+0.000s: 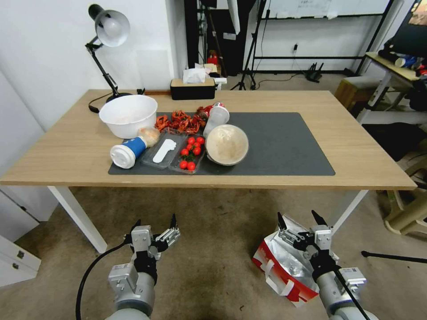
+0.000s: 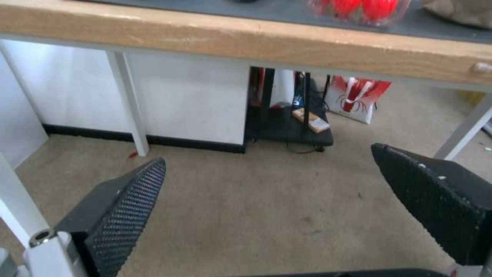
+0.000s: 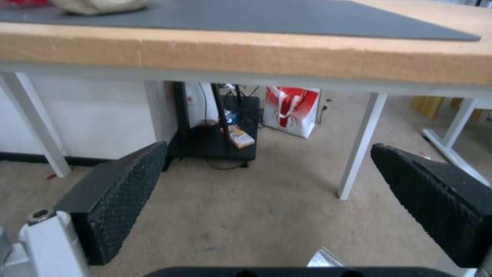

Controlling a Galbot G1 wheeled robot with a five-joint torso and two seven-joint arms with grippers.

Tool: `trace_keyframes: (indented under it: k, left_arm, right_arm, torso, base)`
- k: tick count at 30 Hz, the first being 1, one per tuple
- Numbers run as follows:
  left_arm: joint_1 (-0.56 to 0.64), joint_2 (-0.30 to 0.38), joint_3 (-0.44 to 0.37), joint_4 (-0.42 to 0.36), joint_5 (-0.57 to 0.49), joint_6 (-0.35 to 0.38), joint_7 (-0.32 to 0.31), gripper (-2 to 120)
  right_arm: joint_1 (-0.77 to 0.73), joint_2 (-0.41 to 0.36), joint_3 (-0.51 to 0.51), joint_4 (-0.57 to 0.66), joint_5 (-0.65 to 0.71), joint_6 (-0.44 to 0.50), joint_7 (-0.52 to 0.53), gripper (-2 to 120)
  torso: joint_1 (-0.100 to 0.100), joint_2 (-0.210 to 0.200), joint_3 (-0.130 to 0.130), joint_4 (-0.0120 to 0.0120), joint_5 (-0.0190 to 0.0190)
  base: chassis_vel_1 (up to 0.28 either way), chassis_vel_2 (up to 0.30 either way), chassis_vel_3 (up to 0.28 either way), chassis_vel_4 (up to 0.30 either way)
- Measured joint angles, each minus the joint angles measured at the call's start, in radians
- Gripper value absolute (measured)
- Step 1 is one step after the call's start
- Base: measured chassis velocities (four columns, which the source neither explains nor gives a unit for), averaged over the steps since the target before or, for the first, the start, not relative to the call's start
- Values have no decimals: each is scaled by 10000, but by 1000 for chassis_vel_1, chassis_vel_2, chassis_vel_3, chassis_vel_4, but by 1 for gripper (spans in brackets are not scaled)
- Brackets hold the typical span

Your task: Pick up the food delivery bag from the floor and place it on the table.

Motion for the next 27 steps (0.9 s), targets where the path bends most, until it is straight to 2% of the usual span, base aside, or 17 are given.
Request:
trace_keyframes:
  k: [27]
  left_arm:
    - [-22,4,-29,56,-28,-126,-29,100]
  right_arm:
    - [93,-48,13,-282,11,76,-51,100]
  torso:
    - [-521,-1228,-712,0,0]
  base:
    - [0,0,0,0]
